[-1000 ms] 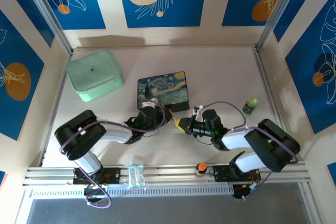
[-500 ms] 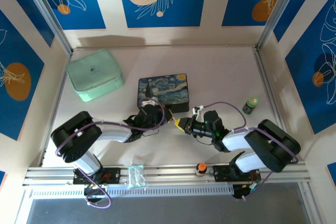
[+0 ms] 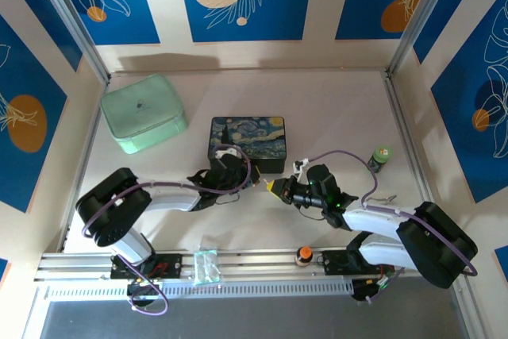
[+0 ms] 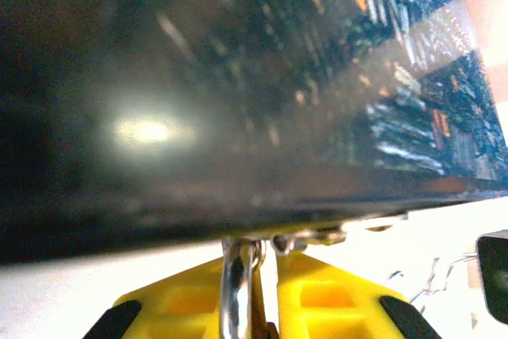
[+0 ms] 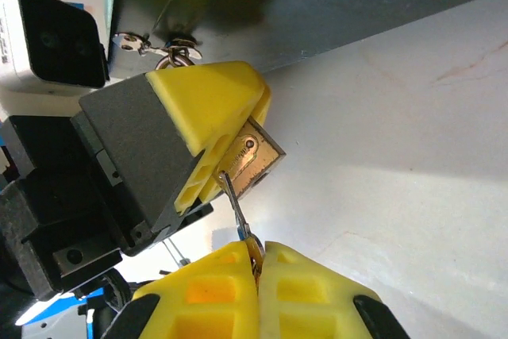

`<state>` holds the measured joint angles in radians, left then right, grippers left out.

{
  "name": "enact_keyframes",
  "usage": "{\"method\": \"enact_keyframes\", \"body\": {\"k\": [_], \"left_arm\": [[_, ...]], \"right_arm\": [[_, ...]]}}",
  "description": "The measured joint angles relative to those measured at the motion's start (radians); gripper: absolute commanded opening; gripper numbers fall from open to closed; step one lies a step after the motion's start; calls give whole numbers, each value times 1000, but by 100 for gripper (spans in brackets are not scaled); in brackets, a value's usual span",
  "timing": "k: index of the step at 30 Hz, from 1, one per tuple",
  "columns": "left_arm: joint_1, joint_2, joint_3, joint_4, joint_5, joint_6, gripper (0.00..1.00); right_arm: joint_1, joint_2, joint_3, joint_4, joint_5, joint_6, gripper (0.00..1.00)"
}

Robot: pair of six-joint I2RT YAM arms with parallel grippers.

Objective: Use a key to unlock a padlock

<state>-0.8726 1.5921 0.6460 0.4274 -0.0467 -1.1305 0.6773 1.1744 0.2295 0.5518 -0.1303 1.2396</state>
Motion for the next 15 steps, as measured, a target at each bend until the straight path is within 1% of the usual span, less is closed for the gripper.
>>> {"method": "enact_keyframes", "body": {"k": [4, 8, 15], "left_arm": [[0, -14, 18, -40, -6, 14, 0], [0, -24, 21, -33, -5, 10, 0], [0, -53, 21, -32, -6, 6, 0]], "right_arm": [[11, 0, 0, -22, 0, -5, 0], [15, 1, 0, -34, 4, 17, 0], [24, 54, -14, 48, 5, 95, 0]]}}
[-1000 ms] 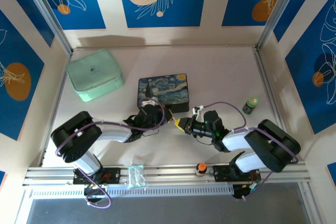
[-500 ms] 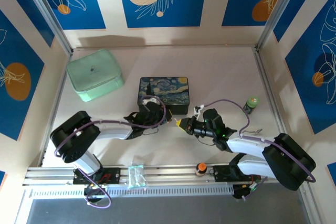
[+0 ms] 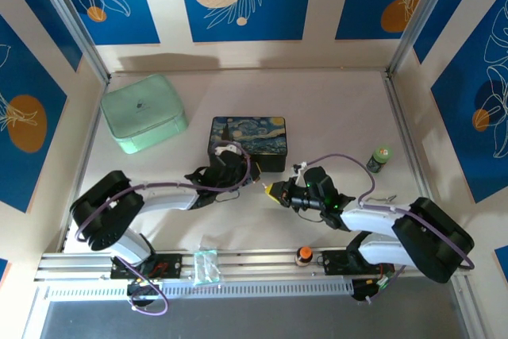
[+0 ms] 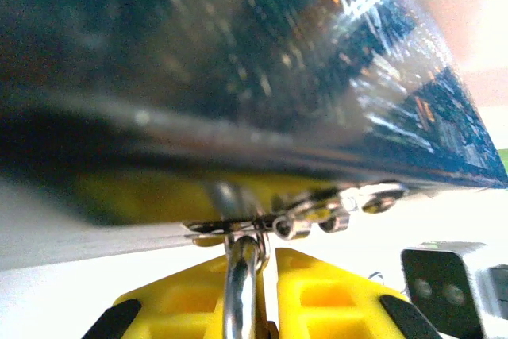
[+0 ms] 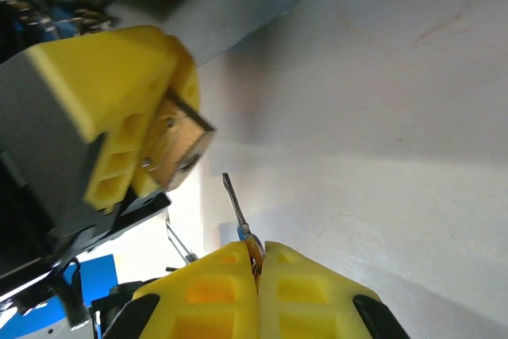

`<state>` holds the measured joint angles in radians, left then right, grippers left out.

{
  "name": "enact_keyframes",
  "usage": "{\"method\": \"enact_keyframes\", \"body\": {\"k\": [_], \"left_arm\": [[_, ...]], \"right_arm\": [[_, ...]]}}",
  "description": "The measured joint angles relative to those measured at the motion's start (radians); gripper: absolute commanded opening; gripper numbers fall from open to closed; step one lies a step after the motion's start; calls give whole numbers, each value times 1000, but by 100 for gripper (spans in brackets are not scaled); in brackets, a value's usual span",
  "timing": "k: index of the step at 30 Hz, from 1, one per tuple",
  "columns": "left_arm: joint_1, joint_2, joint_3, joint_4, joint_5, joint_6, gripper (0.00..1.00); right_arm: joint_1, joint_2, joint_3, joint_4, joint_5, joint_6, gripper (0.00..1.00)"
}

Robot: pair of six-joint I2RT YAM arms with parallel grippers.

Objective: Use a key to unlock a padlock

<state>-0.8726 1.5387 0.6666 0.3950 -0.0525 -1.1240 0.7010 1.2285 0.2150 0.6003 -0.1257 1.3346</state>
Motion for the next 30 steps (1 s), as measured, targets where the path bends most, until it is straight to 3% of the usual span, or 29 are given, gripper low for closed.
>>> {"method": "enact_keyframes", "body": {"k": [12, 30], "left_arm": [[0, -45, 0, 20, 0, -15, 0], [0, -48, -11, 60, 0, -24, 0]], "right_arm": [[-3, 124, -21, 261, -40, 73, 0], [-36, 138, -56, 406, -57, 80, 0]]}}
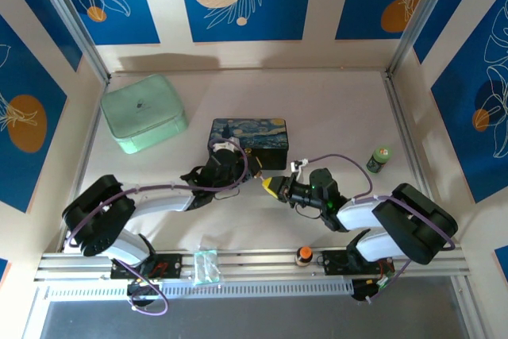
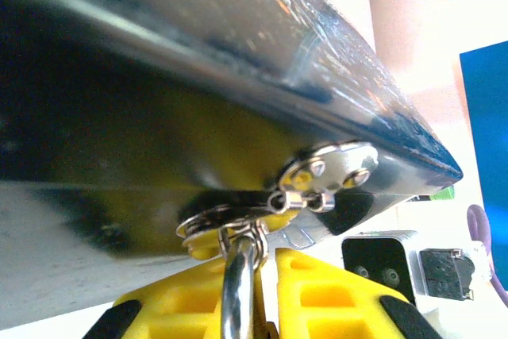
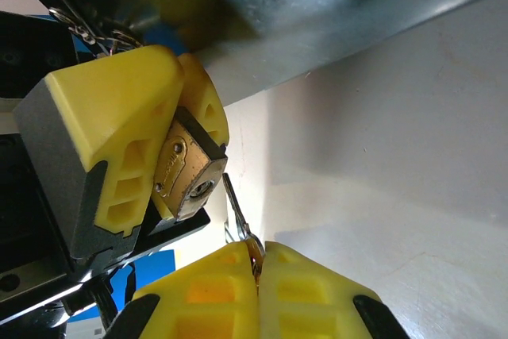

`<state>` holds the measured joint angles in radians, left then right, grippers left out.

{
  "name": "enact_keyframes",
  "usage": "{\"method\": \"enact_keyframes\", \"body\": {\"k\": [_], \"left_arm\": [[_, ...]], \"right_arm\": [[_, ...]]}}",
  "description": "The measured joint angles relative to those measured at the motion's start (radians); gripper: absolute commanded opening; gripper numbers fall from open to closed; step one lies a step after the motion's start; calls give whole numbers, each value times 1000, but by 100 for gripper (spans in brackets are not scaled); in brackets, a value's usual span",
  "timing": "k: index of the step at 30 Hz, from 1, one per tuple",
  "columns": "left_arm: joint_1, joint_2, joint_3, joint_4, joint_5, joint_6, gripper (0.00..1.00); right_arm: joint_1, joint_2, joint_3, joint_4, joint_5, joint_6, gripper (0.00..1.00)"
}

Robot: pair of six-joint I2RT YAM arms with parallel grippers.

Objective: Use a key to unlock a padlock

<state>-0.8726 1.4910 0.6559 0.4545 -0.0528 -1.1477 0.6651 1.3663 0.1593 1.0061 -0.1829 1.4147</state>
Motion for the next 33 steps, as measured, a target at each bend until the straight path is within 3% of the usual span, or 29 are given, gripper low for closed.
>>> {"method": "enact_keyframes", "body": {"k": [33], "left_arm": [[0, 43, -10, 91, 7, -39, 0]], "right_arm": [[-1, 0, -30, 79, 27, 0, 0]]}}
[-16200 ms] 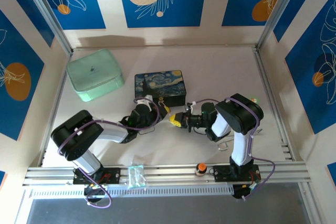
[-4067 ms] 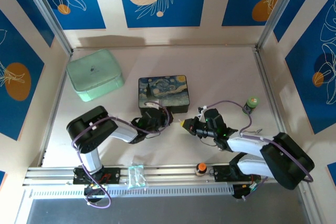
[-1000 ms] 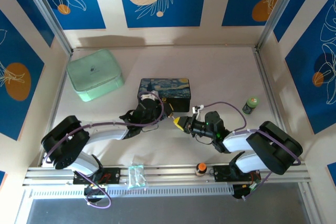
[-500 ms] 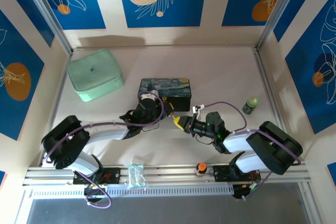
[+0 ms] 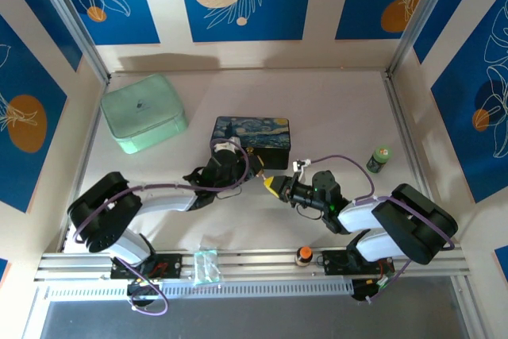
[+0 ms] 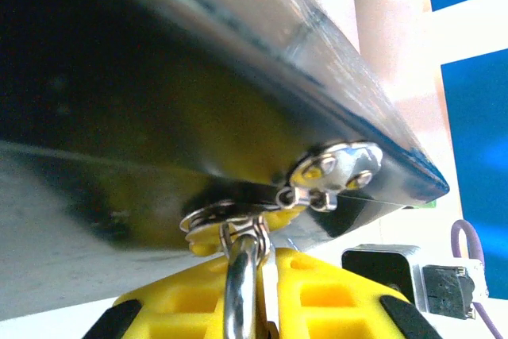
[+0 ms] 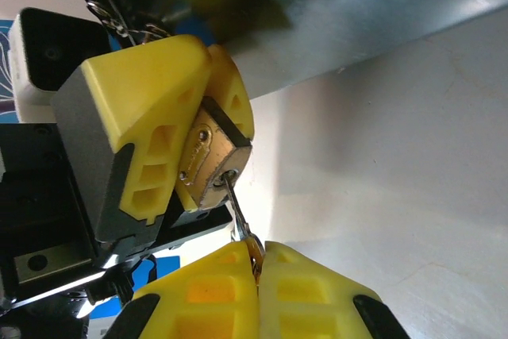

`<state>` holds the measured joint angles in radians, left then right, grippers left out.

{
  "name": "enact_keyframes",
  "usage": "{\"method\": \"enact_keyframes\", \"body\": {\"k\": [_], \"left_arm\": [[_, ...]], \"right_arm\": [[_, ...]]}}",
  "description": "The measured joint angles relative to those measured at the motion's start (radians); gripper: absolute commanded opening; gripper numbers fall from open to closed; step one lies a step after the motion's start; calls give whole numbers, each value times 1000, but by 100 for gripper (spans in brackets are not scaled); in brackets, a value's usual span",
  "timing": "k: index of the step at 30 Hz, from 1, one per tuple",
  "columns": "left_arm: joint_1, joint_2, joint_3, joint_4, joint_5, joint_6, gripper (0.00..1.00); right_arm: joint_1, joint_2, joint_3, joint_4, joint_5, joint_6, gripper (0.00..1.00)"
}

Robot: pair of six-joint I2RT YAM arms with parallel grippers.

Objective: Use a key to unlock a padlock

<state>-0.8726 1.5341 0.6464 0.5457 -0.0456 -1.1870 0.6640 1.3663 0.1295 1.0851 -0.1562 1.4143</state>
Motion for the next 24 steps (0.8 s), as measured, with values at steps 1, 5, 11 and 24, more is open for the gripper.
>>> {"method": "enact_keyframes", "body": {"k": [1, 5, 11, 24], "left_arm": [[0, 1, 0, 1, 1, -2, 0], [0, 1, 0, 2, 1, -6, 0], [3, 20, -7, 47, 11, -36, 0], [18, 21, -18, 52, -1, -43, 0]], "right_arm": [[0, 0, 0, 1, 2, 0, 0], [2, 13, 0, 12, 9, 0, 0], [9, 84, 2, 89, 21, 1, 0], [-35, 275, 30, 281, -68, 24, 0]]}}
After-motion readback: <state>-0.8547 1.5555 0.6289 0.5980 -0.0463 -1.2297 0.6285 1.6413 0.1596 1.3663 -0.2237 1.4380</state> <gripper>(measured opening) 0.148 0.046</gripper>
